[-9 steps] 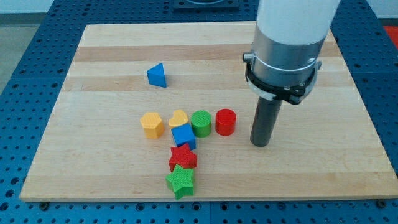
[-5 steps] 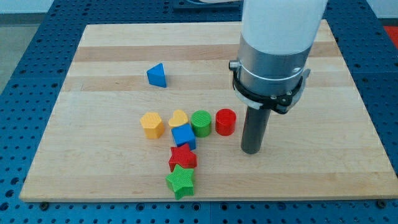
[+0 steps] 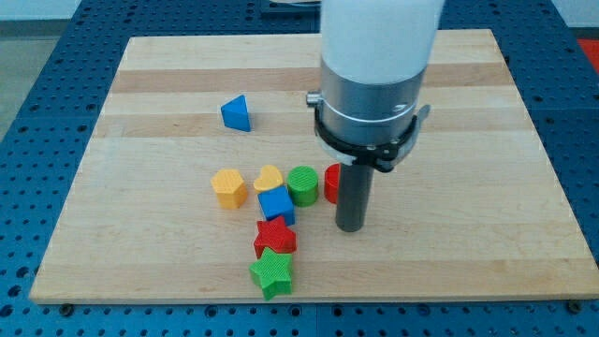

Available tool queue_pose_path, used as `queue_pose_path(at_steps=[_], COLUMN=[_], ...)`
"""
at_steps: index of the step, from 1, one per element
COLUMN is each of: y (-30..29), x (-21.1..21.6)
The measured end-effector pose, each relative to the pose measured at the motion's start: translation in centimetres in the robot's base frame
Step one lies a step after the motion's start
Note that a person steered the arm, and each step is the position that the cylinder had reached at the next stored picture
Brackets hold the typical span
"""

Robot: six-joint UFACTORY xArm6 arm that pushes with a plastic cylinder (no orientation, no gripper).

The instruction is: Push the yellow hexagon to the top left of the blue cube

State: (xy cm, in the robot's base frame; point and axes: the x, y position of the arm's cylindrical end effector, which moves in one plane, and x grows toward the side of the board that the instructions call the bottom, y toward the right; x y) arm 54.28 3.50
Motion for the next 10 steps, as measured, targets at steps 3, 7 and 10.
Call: queue_pose_path(at_steps=[3,7,10], y=[-5.1,-7.5,-9.1], x=[0.0,0.0,0.0])
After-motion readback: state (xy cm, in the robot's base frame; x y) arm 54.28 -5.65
